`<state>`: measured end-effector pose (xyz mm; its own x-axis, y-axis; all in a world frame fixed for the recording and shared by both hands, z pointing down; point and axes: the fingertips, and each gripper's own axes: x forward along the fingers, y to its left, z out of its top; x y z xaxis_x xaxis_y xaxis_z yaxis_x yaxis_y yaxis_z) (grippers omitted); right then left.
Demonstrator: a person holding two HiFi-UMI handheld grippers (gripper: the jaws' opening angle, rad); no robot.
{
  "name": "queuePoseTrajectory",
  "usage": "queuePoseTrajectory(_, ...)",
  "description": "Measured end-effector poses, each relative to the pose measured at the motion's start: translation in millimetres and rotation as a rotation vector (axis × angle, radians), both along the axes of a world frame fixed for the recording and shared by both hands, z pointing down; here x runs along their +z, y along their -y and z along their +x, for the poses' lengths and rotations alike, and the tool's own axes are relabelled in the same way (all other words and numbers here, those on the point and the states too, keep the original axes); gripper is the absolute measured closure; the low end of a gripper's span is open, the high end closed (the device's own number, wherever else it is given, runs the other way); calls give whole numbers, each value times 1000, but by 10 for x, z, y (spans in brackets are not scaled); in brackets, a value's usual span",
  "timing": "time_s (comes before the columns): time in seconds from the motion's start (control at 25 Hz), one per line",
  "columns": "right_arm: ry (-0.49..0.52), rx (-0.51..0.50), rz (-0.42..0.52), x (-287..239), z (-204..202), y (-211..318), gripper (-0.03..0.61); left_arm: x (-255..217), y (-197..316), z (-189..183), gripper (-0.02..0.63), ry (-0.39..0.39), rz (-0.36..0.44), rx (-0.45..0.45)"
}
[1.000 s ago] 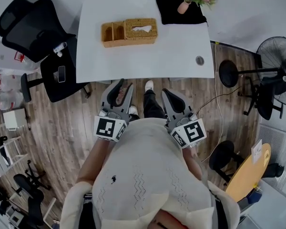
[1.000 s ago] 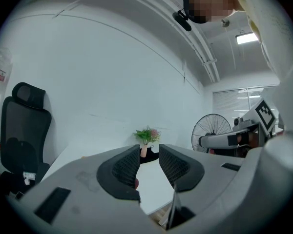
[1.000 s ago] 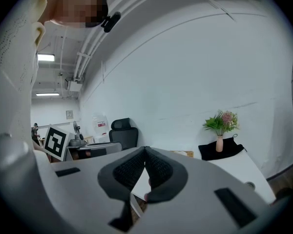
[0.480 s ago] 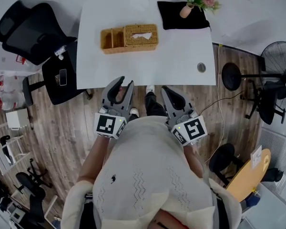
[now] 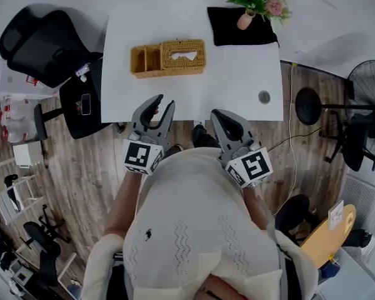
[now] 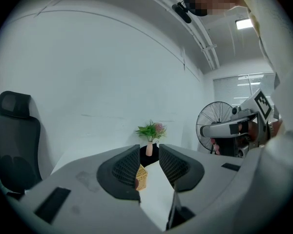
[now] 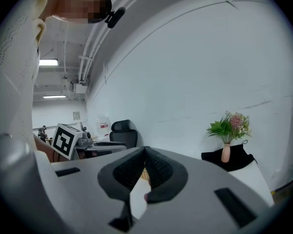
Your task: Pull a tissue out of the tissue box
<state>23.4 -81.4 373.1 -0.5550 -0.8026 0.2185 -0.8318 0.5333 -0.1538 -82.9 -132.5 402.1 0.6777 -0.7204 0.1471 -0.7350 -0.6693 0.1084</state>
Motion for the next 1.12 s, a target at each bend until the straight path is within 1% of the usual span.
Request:
queuePoseTrajectory(0.44,-3,-46,24,-32,344,374,577,189,432,317,489,89,-30,8)
queuePoseTrajectory(0.72,-6,-76,22,-11,540,625,577,322,782,482,489,165,-35,23)
queuePoseTrajectory(0.88,-6,-96,11,26,602,750,577,444,913,570,489,236,-49,55)
queuePoseTrajectory(1.04,-2,-116,-6,88,616,875,577,578,1044,602,489,286,-73,71)
queuePoseTrajectory(1.12,-3,-128,-16,126,621,926,577,640,1108,626,489,328,-74,88)
